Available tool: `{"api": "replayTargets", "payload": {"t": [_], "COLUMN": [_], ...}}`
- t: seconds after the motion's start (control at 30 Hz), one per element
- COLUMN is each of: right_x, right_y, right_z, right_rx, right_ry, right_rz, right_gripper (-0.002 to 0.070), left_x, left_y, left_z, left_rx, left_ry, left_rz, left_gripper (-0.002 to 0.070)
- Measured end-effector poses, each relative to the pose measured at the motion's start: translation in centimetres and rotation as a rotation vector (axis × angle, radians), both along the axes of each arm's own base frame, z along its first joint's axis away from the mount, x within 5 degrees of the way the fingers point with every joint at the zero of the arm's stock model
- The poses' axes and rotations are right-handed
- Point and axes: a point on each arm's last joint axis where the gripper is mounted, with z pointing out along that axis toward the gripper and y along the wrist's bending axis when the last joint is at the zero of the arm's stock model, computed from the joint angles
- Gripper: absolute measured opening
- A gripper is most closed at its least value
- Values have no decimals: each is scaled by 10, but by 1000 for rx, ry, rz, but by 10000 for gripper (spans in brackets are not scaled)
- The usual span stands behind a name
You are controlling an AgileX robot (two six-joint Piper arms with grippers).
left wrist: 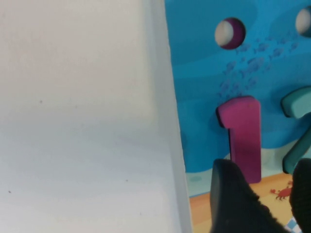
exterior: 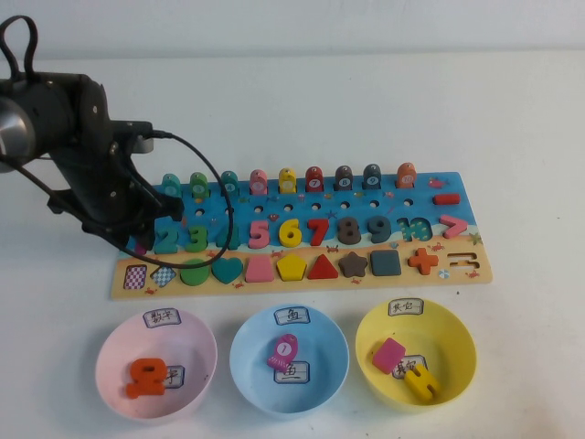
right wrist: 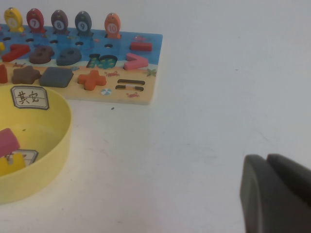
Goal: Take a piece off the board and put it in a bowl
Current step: Pick up the "number 1"
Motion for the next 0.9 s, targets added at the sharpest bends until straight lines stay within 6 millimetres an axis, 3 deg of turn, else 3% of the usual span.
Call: {"api": "replayTargets", "payload": {"t": [0.7, 0.9], "right_x": [0, 0], "right_y": [0, 0], "right_z": [0, 0], "right_rx": [0, 0], "right_ry": [0, 0], "right_rz": [0, 0], "right_gripper": [-17, -17], "left_x": [1, 2], "left_y": [0, -1], "left_z": [-8, -10], "left_rx": [3, 3], "left_ry": [25, 29], "left_rz": [3, 3], "left_gripper": [232, 161]}}
